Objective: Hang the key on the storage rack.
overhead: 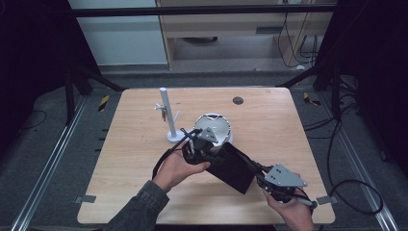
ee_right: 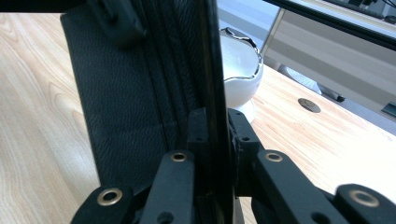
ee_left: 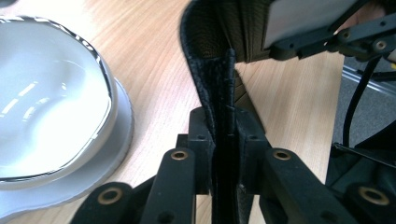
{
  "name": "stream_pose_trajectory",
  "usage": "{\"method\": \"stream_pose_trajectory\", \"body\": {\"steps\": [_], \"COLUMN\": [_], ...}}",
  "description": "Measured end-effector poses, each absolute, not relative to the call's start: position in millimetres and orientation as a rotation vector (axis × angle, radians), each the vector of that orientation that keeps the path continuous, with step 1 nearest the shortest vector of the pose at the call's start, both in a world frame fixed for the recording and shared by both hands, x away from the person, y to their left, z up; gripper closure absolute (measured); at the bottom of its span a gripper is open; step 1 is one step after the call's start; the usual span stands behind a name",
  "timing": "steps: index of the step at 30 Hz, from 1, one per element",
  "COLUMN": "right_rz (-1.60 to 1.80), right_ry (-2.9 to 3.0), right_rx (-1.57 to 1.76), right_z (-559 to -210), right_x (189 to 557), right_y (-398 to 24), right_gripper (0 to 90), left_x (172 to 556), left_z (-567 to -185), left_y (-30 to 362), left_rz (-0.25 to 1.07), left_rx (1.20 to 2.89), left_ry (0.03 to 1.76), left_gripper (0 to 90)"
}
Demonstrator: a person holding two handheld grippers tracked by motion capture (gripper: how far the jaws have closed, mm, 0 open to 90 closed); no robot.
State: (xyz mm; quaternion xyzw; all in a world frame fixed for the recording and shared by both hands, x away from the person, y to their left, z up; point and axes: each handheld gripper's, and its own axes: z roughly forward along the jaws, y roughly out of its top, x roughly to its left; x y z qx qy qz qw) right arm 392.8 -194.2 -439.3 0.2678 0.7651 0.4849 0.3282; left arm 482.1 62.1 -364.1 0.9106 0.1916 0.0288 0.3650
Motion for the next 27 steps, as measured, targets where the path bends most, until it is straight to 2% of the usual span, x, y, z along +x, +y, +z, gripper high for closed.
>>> {"method": "stream_pose_trajectory", "body": {"steps": [3,5,13,16,22,27], "right_rz": [1.276,1.279,1.216,1.206,1.174,1.097], "right_ry": [2.005,2.024,2.144,2.167,2.21,2.164], "right_rx": [0.696,0.689,0.704,0.708,0.78,0.966], "right_z": [-439,-442,-454,-459,-470,-477], "right_x": [392,392,394,394,399,412], "right_y": [-193,-190,-176,-175,-182,-195], "right_gripper": [79.5,74.4,32.1,22.9,16.4,13.2], "left_x": [481,481,485,486,487,489], "left_z": [-354,-348,-324,-315,-301,-292], "left_y": [62,63,70,76,89,99], "left_rz": [0.091,0.09,0.134,0.13,0.166,0.168], "left_rx": [2.353,2.353,2.35,2.317,2.317,2.299], "left_ry": [0.484,0.479,0.5,0.514,0.53,0.554], "left_gripper": [80.6,80.8,81.1,81.0,81.0,81.0]}}
